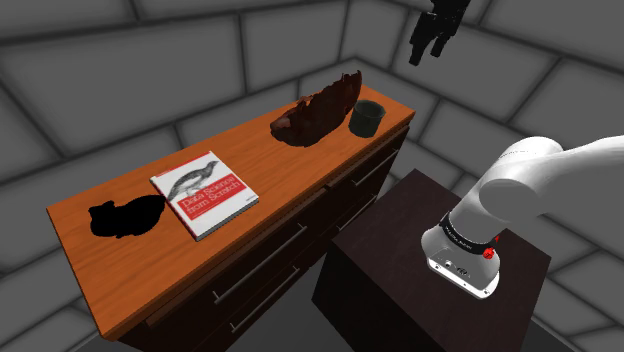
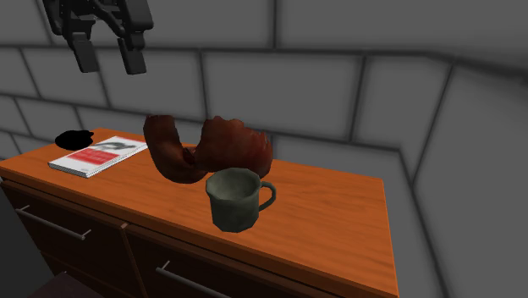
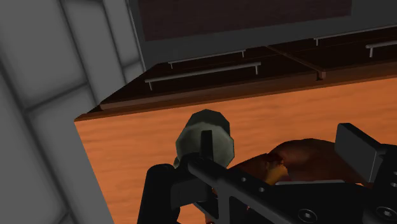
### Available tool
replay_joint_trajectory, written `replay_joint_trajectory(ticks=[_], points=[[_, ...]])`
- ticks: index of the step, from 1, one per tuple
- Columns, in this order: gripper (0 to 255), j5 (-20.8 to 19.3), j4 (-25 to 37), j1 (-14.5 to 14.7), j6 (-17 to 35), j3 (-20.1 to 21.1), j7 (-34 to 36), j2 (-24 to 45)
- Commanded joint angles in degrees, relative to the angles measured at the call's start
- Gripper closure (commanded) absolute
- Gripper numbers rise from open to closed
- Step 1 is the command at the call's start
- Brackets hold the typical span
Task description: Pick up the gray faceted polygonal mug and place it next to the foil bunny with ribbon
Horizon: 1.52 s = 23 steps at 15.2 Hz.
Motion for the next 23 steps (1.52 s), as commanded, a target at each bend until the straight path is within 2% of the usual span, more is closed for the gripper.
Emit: replay_joint_trajectory(ticks=[1, 7, 13, 18, 23], points=[[0, 0.0, 0.0, 0.0, 0.0, 0.0, 0.0, 0.0], [0, -0.7, -2.7, -0.5, 9.4, -5.2, -5.2, 7.8], [0, 0.1, -2.7, -0.4, 18.3, -10.2, -10.9, 18.2], [0, 2.7, -0.5, -0.2, 24.7, -13.8, -16.5, 28.5], [0, 7.2, 3.6, -0.1, 29.7, -16.5, -22.9, 39.9]])
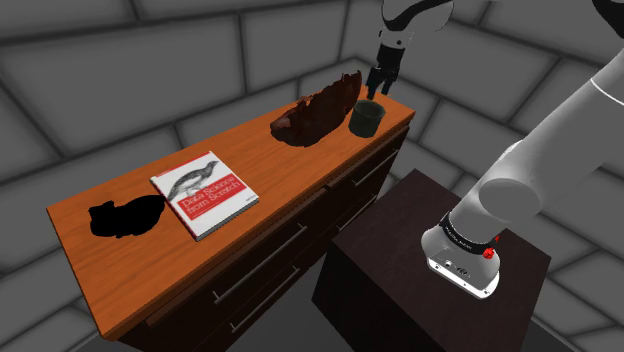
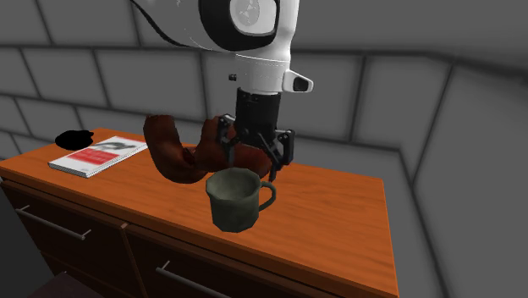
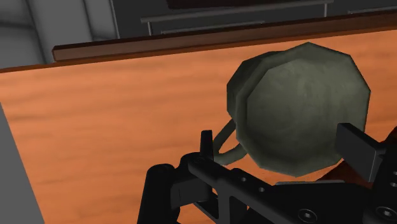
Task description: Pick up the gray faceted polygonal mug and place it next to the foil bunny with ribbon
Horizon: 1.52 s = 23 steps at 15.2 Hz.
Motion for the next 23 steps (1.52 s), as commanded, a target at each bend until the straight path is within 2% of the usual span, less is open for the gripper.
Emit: replay_joint_trajectory(ticks=[1, 9, 17, 18, 23], points=[[0, 2.1, 1.1, -0.1, 2.4, -0.8, -2.7, 4.6], [0, 3.6, -2.3, 0.0, 8.3, -0.5, -3.7, 7.3], [0, 3.6, -2.3, 0.0, 8.3, -0.5, -3.7, 7.3], [255, 3.6, -2.3, 0.0, 8.3, -0.5, -3.7, 7.3], [255, 3.6, -2.3, 0.0, 8.3, -0.5, -3.7, 7.3]])
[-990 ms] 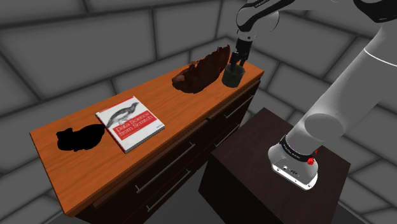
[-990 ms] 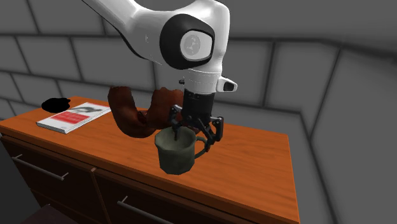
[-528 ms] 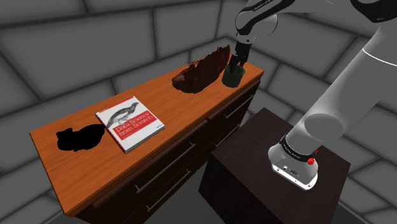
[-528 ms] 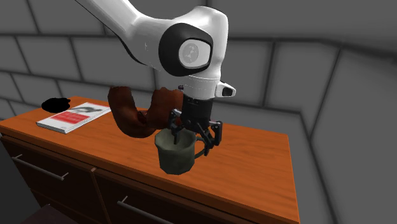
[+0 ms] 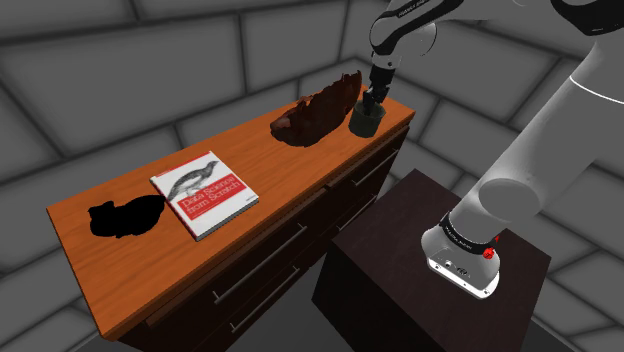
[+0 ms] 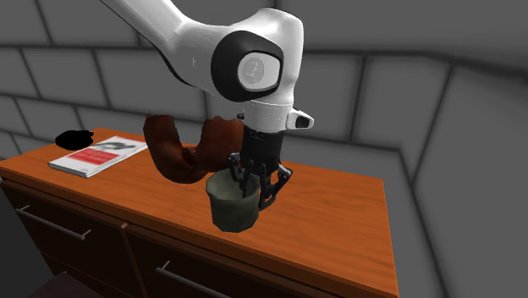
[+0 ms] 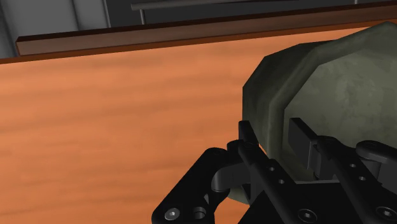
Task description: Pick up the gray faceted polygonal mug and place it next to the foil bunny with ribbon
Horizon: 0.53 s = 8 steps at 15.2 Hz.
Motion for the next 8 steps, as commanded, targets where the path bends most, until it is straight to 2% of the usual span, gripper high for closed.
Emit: replay_joint_trajectory(ticks=[1, 4, 8], points=[[255, 0.0, 0.0, 0.0, 0.0, 0.0, 0.0, 0.0], [255, 0.0, 0.0, 0.0, 0.0, 0.0, 0.0, 0.0], [255, -0.9, 1.3, 0.0, -3.0, 0.0, 0.8, -1.8]])
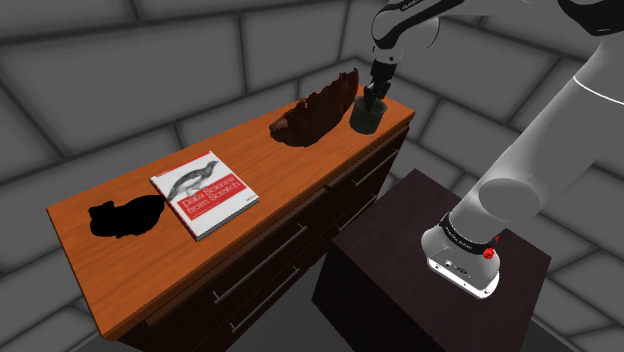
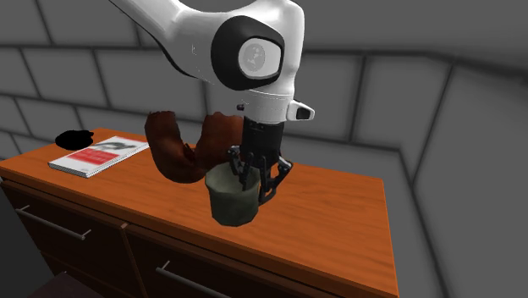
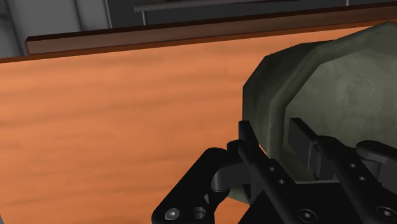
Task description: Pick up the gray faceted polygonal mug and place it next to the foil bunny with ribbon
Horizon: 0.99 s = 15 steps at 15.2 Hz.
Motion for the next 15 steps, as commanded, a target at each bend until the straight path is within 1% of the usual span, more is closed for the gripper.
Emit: replay_joint_trajectory(ticks=[1, 15], points=[[255, -0.4, 0.5, 0.0, -1.4, 0.0, 0.4, -1.0], [255, -2.4, 6.8, 0.0, -12.0, 0.3, 2.5, -5.7]])
